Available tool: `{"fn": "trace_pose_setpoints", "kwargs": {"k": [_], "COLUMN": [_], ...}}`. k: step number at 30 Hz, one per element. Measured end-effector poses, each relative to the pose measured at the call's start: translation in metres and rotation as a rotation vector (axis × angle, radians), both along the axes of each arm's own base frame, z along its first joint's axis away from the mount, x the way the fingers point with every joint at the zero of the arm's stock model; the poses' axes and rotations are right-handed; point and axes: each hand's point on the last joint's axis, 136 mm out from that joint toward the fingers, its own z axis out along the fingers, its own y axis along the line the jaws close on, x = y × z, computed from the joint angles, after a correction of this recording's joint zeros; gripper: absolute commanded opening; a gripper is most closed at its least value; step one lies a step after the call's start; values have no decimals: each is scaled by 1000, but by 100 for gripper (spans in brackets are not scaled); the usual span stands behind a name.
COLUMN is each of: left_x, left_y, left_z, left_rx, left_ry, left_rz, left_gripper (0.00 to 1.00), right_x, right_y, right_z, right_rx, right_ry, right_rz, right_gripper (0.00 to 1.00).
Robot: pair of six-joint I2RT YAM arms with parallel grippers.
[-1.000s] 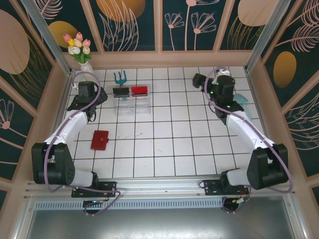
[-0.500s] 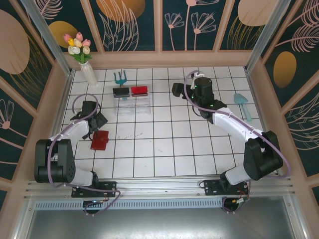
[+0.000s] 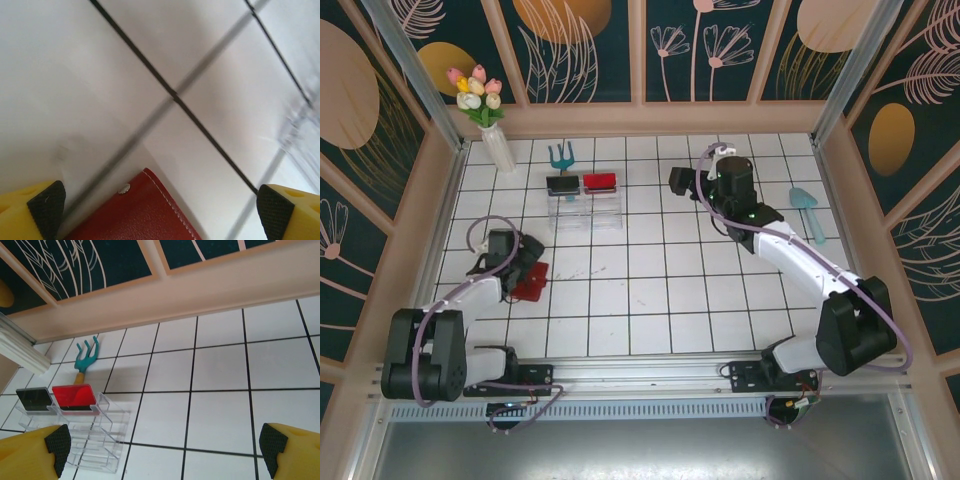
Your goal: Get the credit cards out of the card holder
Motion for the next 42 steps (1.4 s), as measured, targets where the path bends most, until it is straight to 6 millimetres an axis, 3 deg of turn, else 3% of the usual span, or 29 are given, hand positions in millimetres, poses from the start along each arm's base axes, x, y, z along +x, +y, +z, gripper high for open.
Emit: {"fn": "trace_pose_setpoints", "kwargs": {"k": [9,13,19,21,25,30,34,37,39,42], "left_x": [10,3,-4,-3,-6,-17,-26,-35,-44,-49], "left_y": [-123,-184,-234,-238,-234,-220,-204,-196,-194,-194], "left_z": [8,11,15,18,19,22,19,6,-2,-7], "left_rx": [-169,-272,-338,-335,-262,-158,-102,-81,-83,-94], "left_ry": [-49,-38,-5,-5,10,23,27,57,81,93], "left_rz": [-199,-291,-383,-399,-452,-546,-590,-616,-641,-659], "left_gripper": [99,99,99,99,99,92,85,74,67,57], "right_x": [-15,-26,-46,-58,-97,-142,-166,-181,-188,-194], "right_y": [-7,-12,-15,-4,39,89,120,133,137,138], "right_z": [-17,-21,-27,-35,-61,-102,-145,-178,-195,-208], "right_rx": [-19,-21,-3,-3,-17,-39,-72,-96,-106,-110], "right_ry": [50,63,87,110,174,290,401,487,537,575], "right_rz": [2,0,5,31,138,269,348,397,414,429], "right_gripper": [99,99,99,97,86,42,14,5,4,4]}}
